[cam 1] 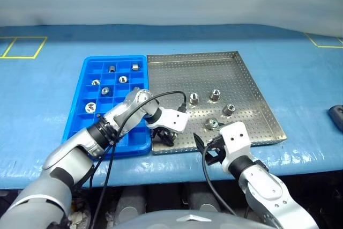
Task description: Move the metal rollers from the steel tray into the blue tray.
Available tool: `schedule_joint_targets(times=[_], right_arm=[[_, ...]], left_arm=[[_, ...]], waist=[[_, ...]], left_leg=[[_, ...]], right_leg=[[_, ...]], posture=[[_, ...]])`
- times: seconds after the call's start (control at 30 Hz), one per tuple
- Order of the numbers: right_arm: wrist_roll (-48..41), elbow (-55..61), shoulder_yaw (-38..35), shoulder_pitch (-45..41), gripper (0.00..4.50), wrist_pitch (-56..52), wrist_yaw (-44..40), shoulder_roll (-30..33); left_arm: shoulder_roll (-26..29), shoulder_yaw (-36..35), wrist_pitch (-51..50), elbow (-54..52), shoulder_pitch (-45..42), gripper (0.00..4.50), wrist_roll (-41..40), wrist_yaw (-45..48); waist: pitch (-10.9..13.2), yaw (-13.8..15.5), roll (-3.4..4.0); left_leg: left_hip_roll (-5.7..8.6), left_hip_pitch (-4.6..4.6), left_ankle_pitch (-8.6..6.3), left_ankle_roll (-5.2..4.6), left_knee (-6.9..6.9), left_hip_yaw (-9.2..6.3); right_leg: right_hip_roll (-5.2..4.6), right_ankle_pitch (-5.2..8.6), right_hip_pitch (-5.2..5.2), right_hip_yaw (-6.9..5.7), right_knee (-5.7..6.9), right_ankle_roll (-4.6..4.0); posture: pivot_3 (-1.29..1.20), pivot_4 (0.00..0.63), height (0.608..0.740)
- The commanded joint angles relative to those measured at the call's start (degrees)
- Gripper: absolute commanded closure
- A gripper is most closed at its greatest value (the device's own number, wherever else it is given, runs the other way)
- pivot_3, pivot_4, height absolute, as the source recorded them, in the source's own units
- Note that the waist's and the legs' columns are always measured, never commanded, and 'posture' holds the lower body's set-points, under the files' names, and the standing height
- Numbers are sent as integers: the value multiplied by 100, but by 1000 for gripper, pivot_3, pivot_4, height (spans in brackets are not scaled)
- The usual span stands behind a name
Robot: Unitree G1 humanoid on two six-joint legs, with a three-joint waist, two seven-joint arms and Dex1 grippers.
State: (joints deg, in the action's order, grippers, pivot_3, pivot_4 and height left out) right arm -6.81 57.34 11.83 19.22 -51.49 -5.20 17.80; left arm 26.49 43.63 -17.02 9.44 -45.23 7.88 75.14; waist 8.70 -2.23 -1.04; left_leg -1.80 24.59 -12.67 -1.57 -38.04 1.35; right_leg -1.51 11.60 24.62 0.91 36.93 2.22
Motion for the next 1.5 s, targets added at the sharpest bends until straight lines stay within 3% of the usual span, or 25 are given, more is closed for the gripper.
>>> schedule_joint_targets(times=[0.03,0.27,0.43,0.57,0.77,1.0,1.3,1.5], right_arm=[[4,92,-7,-133,0,103,-79,41],[-81,-106,115,-679,0,59,-342,146],[-156,-504,301,-1380,0,81,-660,209],[-200,-848,440,-1916,0,151,-934,255],[-231,-1486,715,-2679,0,391,-1340,218],[-162,-2159,1011,-3125,0,713,-1611,105],[-129,-2193,1159,-3133,0,780,-1714,28],[-101,-2002,1078,-2919,0,697,-1607,47]], left_arm=[[-165,-592,-231,-172,81,2789,-187,-354],[-701,-2336,-1673,-982,561,2789,-852,-1883],[-1271,-3777,-2579,-1867,1271,2789,-716,-3958],[-1428,-4498,-3159,-2838,1945,2789,-709,-4890],[-1223,-5066,-3388,-3884,2887,2789,-870,-5319],[-794,-5150,-3793,-4514,3664,2789,-1124,-5265],[-606,-4877,-4220,-4526,3983,2789,-1391,-5311],[-443,-4757,-4759,-4372,3870,821,-1335,-5573]], waist=[[0,15,0],[1,71,-2],[2,129,-2],[2,227,-3],[2,513,-6],[2,768,-7],[2,805,-7],[2,790,-7]], left_leg=[[0,1,0,0,0,-1],[2,4,0,0,-1,-2],[9,-6,1,-1,-1,-5],[15,-5,1,0,0,-9],[16,-4,1,1,2,-9],[10,-3,2,2,-1,-10],[9,-1,2,2,3,-13],[8,-2,1,2,7,-13]], right_leg=[[0,0,0,0,1,0],[0,-3,-1,0,-1,5],[6,-5,-8,-2,2,8],[7,-13,-9,-3,2,21],[2,-12,-11,-3,-5,17],[-9,-11,-13,-6,-7,14],[-10,-8,-11,-13,-8,10],[-10,-5,-10,-16,-8,6]], posture=[[-48,150,740],[24,150,740],[99,150,740],[175,150,740],[251,150,740],[292,150,740],[282,150,740],[256,150,740]])
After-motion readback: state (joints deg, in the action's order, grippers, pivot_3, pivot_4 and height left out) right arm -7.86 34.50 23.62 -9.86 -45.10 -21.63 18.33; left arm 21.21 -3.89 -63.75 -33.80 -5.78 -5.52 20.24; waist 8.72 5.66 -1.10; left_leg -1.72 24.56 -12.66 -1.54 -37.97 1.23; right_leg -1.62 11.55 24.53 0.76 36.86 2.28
